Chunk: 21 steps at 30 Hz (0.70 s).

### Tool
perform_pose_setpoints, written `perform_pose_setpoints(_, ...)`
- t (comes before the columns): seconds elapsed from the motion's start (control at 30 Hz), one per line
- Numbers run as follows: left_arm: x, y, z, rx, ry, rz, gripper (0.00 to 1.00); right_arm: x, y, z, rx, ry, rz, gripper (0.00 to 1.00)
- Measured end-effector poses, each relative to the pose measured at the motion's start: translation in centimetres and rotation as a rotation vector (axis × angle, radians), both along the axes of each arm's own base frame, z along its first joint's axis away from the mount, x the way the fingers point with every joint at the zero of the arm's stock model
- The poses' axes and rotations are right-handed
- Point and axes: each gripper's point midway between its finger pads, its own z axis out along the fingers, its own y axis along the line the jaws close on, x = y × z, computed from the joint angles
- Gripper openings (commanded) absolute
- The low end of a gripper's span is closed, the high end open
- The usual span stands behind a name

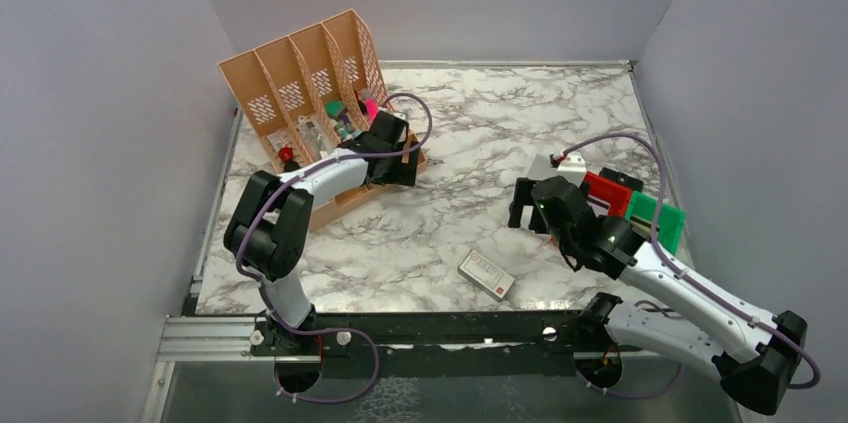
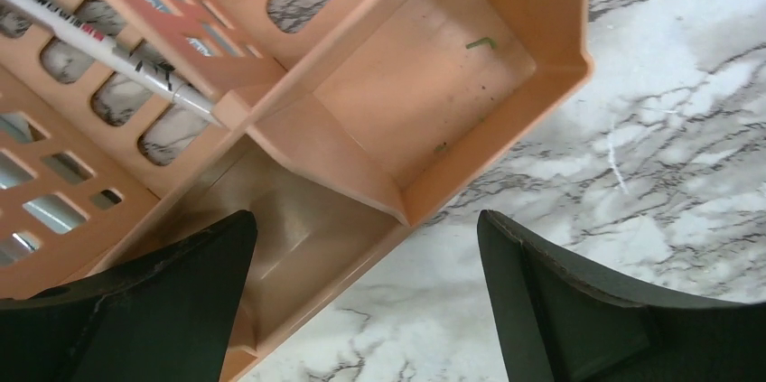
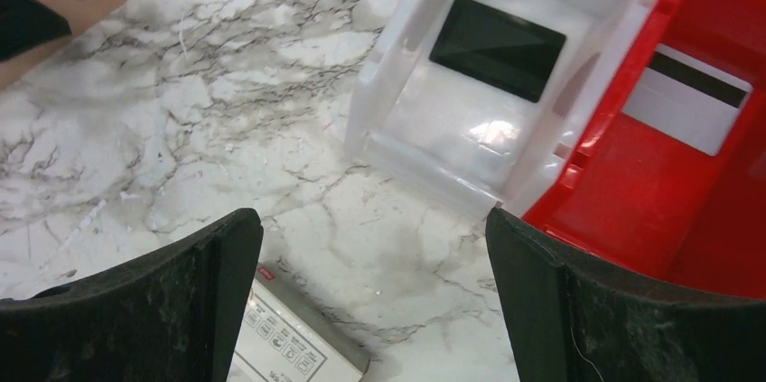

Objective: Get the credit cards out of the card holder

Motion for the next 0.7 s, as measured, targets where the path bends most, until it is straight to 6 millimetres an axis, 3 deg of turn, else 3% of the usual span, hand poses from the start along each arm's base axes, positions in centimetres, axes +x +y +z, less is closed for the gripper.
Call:
perform_pose_setpoints(0.17, -0.1, 2.7, 0.2, 0.003, -0.001, 0.063, 0.97, -0.2, 1.9, -1.6, 0.004, 0.072, 0.079, 0.99)
perform_pose_setpoints(0.43, 0.7, 8.3, 0.8, -0.026, -0.005, 0.217, 0.97, -0.5, 3.0, -2.2, 0.004, 0.105, 0.140, 0.99)
perform_pose_setpoints(0.7, 3.9, 10.1, 1.2, -0.007, -0.013, 0.254, 0.97, -0.3, 3.0, -3.1, -0.025, 0.141, 0.125, 0.99)
